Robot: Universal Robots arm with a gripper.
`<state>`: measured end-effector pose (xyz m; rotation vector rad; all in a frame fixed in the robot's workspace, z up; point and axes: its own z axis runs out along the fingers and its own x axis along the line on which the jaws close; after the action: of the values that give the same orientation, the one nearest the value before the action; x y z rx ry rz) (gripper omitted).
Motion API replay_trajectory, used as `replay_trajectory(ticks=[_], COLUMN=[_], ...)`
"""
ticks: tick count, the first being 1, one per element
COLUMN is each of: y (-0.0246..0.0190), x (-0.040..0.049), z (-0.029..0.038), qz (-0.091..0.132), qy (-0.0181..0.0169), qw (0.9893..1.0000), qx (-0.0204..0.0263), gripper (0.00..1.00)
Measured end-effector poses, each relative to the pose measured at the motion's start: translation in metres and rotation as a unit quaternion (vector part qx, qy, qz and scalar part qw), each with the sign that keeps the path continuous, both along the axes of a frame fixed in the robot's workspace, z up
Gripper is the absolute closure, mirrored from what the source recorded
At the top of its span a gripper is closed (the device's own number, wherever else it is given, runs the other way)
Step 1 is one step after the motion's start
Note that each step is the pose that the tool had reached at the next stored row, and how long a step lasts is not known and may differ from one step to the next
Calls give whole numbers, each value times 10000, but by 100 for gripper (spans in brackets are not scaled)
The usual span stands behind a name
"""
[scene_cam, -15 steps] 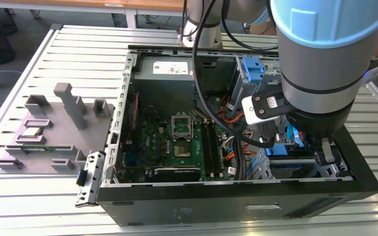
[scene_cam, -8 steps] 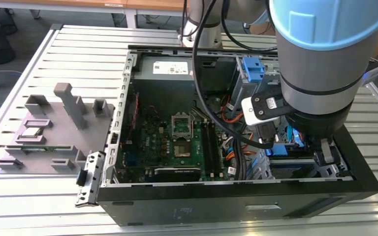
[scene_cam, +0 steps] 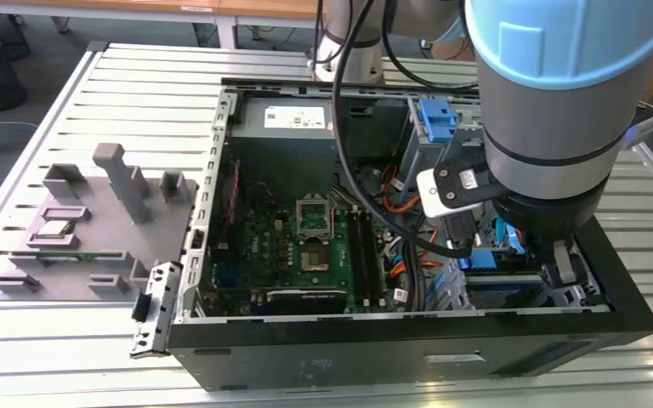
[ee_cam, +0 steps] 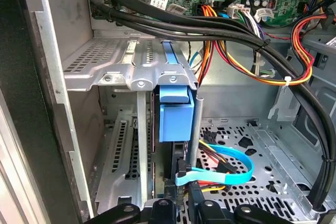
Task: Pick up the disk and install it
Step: 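Insert the second disk wire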
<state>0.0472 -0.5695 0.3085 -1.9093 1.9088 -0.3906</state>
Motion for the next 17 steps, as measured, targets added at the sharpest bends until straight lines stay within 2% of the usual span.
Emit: replay_trajectory(ticks=[3, 9, 17], y=[0, 0, 0], x=[0, 0, 0], z=[23, 215, 399], qz=[0, 0, 0], qy=[0, 0, 0], qw=[10000, 10000, 10000], qx=[-1, 1, 1], gripper=[76, 76, 76])
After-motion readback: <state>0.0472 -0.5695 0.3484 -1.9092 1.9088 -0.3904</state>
